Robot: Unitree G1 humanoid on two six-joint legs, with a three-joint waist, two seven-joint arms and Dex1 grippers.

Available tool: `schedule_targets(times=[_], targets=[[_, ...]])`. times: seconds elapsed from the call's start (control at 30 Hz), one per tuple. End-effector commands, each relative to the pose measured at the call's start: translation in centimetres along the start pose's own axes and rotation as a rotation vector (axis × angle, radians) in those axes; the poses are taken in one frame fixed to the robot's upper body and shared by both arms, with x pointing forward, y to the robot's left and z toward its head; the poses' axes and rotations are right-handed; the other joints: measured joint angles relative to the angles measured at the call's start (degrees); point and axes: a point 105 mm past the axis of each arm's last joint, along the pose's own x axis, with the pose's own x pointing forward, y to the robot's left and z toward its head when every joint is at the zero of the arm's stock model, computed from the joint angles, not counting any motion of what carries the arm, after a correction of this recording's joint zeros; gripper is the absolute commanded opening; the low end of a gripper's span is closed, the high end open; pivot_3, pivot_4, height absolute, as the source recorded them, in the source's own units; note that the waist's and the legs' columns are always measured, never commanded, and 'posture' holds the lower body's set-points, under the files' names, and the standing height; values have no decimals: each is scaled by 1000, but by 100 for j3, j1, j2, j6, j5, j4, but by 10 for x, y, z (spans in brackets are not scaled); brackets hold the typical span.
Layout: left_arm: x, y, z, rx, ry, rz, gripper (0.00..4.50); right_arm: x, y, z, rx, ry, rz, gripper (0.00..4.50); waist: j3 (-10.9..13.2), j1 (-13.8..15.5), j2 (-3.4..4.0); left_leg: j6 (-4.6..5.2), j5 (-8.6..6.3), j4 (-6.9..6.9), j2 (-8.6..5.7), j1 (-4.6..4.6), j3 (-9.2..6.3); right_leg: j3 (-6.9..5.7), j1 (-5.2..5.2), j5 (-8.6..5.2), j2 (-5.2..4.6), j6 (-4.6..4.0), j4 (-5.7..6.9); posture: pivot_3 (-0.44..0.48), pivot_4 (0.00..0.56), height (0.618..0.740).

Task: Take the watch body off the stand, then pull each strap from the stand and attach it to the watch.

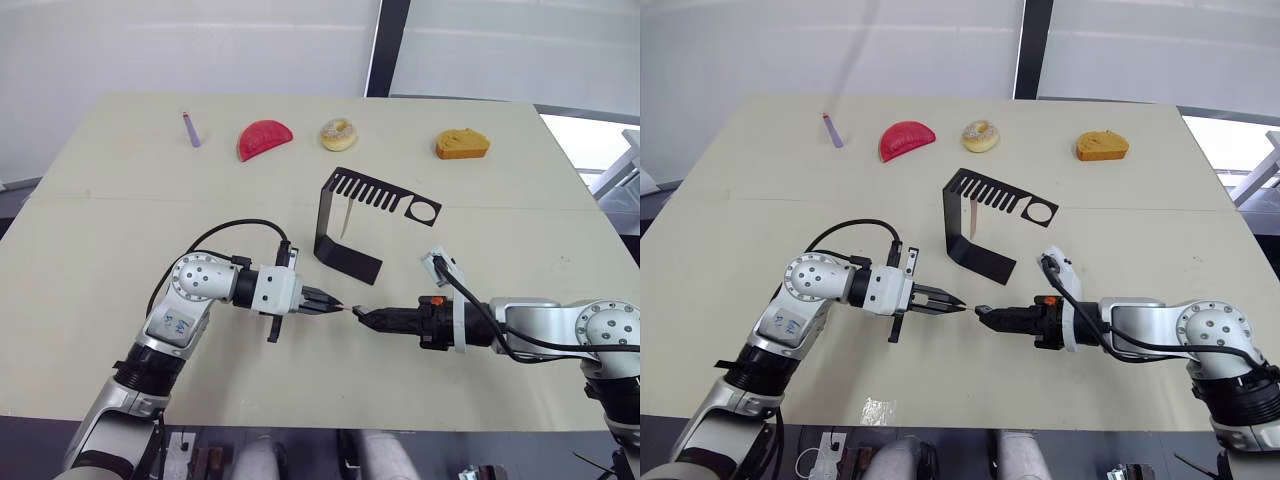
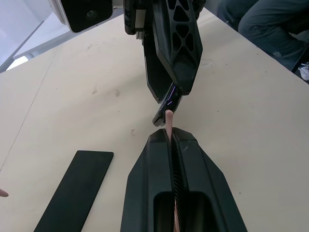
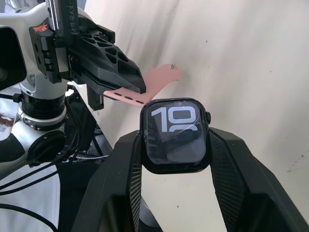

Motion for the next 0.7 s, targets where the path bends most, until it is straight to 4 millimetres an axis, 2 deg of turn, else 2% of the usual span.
schedule_targets(times=[0.03, 0.7], targets=[[11, 2, 13, 54, -43, -14, 0, 3, 16, 3, -40, 1, 50, 1493, 0, 1, 0, 0, 0, 0, 0, 0, 0, 0, 0, 0, 0, 0, 0, 0, 150, 737], [21, -2, 14, 56, -63, -23, 0, 6, 24, 3, -54, 8, 76, 1493, 0, 3, 0, 0, 0, 2, 1, -1, 0, 0, 0, 0, 0, 1, 0, 0, 150, 737]])
